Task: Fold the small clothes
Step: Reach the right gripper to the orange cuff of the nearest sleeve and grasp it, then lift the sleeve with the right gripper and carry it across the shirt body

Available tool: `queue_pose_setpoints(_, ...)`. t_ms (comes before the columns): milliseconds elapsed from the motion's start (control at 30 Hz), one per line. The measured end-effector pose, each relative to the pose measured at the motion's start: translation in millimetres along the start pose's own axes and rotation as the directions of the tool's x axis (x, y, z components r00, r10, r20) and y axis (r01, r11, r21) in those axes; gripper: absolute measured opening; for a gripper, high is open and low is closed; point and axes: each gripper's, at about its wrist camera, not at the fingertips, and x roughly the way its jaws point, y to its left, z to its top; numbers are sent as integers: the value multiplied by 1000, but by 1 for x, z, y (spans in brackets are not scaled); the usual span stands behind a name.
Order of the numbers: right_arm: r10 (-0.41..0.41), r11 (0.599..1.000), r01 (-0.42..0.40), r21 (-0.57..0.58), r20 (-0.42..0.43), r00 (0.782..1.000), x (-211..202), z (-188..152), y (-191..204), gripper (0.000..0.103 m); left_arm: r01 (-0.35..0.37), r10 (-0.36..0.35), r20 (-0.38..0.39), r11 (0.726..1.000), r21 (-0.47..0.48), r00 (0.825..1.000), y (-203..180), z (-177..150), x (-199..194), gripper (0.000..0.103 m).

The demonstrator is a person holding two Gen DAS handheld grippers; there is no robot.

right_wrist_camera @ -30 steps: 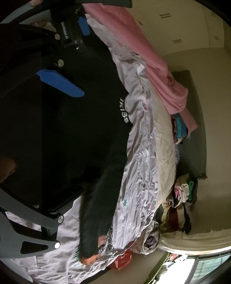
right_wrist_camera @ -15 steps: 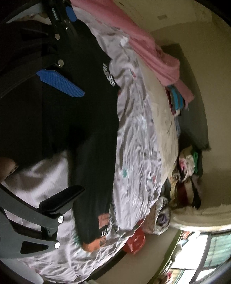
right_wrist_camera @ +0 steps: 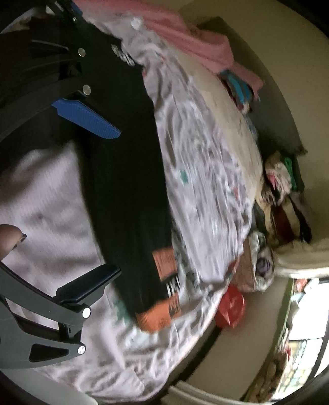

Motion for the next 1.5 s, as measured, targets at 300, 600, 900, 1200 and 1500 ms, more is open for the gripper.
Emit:
queue_pose_setpoints(300, -107, 988, 109, 108, -27, 994, 32, 12, -57, 99, 3, -1, -32, 999, 43, 999, -22, 11, 30, 94)
queue_pose_setpoints(600, -97, 970, 114, 213, -88, 991, 65, 15, -100, 95, 17, -16, -49, 1000, 5, 999, -12, -1, 53, 94)
queue_pose_setpoints(900, -78, 933, 102, 344, -81, 994, 92, 20, -125, 43, 15, -16, -43, 1000, -19, 999, 4, -2, 49, 94)
queue_pose_setpoints(1200, 53, 964, -83, 253, 123, 991, 46, 37, -108, 14, 61, -61, -9, 997, -49, 998, 13, 4, 27, 94)
queue_pose_setpoints(1500, 123, 984, -149, 95, 238, 963, -13, 53, -57, 14, 96, -95, 16, 993, -70, 995, 24, 8, 7, 94)
